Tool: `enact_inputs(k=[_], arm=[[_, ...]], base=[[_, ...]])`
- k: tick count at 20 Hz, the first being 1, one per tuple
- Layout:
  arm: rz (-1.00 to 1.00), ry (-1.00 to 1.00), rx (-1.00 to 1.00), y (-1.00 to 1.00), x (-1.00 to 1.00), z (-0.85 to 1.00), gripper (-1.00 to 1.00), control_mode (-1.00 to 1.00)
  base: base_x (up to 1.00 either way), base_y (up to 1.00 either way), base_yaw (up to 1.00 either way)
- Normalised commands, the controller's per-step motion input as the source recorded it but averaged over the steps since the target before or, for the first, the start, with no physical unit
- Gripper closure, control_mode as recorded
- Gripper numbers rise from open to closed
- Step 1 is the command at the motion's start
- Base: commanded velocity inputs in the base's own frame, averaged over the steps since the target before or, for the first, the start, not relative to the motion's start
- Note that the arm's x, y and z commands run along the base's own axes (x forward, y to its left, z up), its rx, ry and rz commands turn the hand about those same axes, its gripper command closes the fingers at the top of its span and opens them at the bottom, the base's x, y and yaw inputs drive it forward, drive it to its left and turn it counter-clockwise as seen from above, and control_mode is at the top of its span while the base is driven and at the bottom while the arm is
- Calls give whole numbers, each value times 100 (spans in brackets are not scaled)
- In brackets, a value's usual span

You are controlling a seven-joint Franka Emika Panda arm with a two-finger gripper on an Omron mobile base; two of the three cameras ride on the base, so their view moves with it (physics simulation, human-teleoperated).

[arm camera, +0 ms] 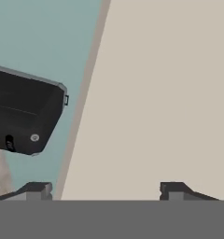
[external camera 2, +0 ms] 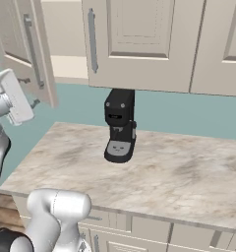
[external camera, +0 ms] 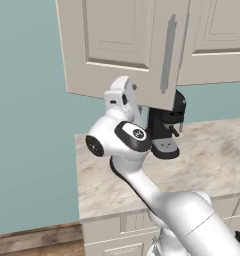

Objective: Pick the candle and candle from the dining table and place them in the open cabinet. Close the cabinet after placing the objects.

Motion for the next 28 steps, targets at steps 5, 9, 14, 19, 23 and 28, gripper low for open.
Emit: enact_inputs(k=[5,9,14,19,23,28], arm=[[11,-1,3,-39,49,14,-100,-100],[11,0,4,-39,49,12,-100,-100],[11,0,5,-32,54,6,-100,-100],[11,0,5,-28,53,6,-100,-100],[10,0,3,-23,52,5,-100,-100],[9,3,4,-22,58,1,-100,-100]], base=[[0,0,0],[0,0,0],[0,0,0],[0,0,0],[0,0,0],[0,0,0]])
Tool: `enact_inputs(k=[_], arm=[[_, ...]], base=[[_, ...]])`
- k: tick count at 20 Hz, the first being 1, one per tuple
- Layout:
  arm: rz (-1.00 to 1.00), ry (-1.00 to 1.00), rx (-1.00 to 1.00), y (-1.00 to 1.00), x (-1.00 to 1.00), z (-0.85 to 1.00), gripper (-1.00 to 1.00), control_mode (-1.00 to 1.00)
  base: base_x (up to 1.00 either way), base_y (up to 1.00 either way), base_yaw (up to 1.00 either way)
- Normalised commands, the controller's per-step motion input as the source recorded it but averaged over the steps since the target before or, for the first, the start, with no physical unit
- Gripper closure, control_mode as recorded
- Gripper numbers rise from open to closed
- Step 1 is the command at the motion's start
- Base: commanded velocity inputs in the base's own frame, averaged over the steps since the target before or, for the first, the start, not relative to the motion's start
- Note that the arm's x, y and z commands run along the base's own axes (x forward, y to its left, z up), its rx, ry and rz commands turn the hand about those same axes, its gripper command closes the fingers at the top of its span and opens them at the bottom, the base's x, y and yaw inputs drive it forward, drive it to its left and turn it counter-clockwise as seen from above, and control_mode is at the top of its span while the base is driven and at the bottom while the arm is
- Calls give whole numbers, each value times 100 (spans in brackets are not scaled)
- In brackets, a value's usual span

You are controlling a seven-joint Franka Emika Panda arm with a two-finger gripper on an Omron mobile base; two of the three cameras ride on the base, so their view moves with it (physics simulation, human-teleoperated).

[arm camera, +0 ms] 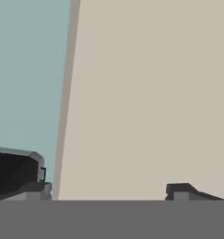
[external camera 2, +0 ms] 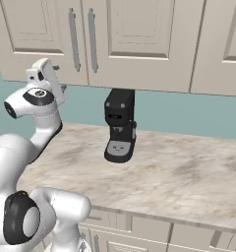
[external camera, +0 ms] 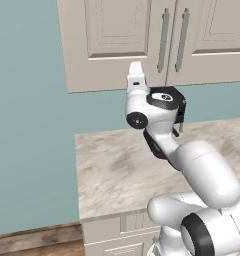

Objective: Pick the candle and candle from the dining table and place them in the open cabinet. Close the cabinet after placing the objects.

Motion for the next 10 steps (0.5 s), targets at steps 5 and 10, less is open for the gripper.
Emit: enact_inputs(k=[5,10], arm=[[8,7,4,-25,68,0,-100,-100],[5,11,4,-16,74,-1,-100,-100]], base=[[0,0,0],[0,0,0]])
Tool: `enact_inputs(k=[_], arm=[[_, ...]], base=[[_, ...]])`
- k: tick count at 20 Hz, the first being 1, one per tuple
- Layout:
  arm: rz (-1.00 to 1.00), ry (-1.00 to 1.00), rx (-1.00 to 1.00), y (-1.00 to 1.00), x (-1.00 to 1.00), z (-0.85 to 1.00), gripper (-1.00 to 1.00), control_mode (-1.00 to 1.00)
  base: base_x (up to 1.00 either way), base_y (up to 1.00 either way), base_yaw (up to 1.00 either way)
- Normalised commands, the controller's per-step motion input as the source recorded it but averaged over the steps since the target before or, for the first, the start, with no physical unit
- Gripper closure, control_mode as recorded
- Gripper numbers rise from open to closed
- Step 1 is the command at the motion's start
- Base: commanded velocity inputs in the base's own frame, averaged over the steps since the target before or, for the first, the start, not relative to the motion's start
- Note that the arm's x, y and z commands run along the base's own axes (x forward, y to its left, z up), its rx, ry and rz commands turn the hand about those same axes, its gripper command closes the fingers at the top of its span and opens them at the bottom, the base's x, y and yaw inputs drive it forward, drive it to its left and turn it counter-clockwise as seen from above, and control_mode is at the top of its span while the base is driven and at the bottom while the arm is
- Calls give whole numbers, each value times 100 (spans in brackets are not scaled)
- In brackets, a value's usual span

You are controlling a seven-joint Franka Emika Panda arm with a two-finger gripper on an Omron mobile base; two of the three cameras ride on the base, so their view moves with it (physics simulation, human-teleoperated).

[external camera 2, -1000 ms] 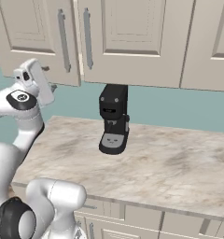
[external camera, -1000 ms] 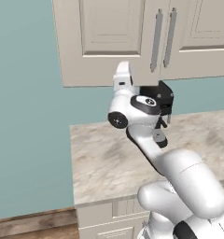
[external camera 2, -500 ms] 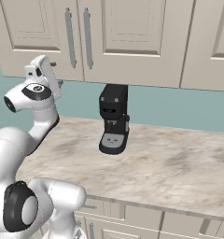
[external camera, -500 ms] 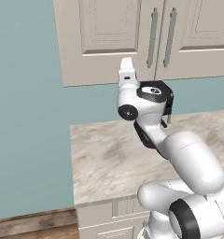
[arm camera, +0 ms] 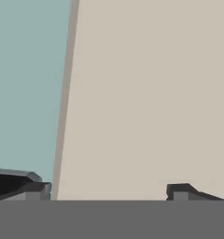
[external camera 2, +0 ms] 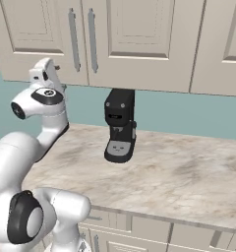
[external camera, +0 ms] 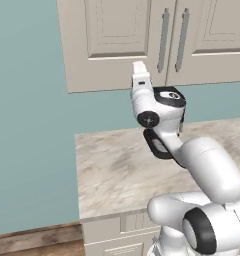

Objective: Pick the candle and candle from the dining table and place them in the open cabinet. Close the cabinet after placing the objects.

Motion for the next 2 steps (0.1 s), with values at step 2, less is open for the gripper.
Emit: enact_inputs(k=[2], arm=[[1,10,4,0,62,-5,-100,-100]], base=[[0,0,0]])
